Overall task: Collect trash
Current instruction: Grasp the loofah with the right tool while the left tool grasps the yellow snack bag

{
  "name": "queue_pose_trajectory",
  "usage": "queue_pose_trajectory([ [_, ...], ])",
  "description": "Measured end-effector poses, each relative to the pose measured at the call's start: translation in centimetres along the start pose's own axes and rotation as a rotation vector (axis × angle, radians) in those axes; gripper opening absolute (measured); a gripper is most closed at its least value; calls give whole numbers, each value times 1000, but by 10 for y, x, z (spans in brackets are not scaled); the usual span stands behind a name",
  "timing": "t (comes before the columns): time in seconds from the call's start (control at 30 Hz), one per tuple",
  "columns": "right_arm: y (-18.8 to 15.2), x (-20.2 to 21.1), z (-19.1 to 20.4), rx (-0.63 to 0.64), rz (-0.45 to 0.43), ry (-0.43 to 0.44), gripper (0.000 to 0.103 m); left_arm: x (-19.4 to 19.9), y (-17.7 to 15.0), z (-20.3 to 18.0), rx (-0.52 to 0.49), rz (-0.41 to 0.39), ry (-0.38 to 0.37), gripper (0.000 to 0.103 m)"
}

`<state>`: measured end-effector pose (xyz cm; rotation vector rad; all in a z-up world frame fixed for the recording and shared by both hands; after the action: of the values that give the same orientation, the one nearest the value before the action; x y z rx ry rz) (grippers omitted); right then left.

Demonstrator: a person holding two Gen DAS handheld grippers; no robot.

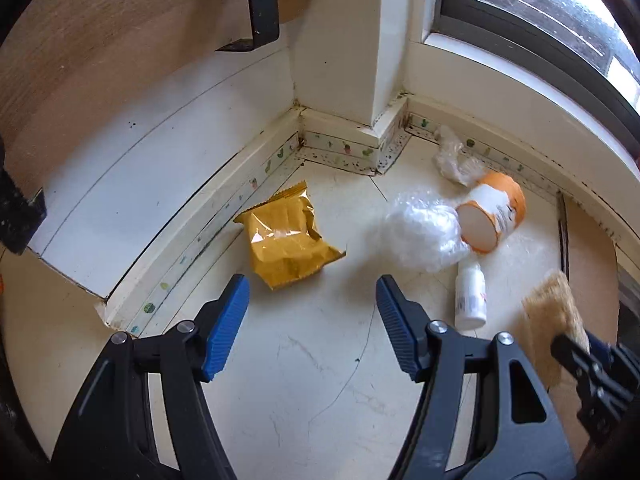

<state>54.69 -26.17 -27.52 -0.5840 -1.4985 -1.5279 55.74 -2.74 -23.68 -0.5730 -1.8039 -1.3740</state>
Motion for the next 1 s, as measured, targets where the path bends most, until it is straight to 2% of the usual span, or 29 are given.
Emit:
queue_pose_trajectory([
  [0.17, -13, 15, 1, -6, -21, 12, 35, -20, 16, 3, 53, -44, 61, 63],
  [0.27, -16, 25, 0, -12, -32, 18, 35, -31, 16, -1, 41, -51, 83, 63],
  [0.37, -16, 30, -3, -26, -41, 23, 35, -42, 15, 5, 46, -62, 142, 63],
  [0.5, -18, 33, -9, -44, -43, 28, 35, -60, 11, 21, 119, -30, 170, 61],
  [0.53, -19, 34, -10, -46, -44, 26, 35, -65, 10, 26, 146, -13, 164, 54],
  [0.63, -22, 33, -15, -56, -38, 24, 35, -70, 9, 34, 224, 5, 107, 45],
  [0.7, -23, 32, -17, -65, -35, 28, 35, -69, 9, 36, 223, -2, 108, 33],
  [0.77, -25, 31, -17, -68, -32, 29, 35, -68, 7, 34, 212, 0, 98, 17],
  [1.0, -27, 33, -5, -54, -38, 43, 35, -52, -19, 28, 207, 26, 28, 9],
])
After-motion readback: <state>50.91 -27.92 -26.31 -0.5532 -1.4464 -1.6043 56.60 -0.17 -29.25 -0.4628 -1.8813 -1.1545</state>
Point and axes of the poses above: each gripper's, at about its wrist camera, not at the fingertips, and x roughly against the way its jaws point, z to its left, y to its top, the point moved 10 cm from there along -x, roughly the way its jaws point, and after that the axes turned 13 degrees about x, right-handed, at the moved point
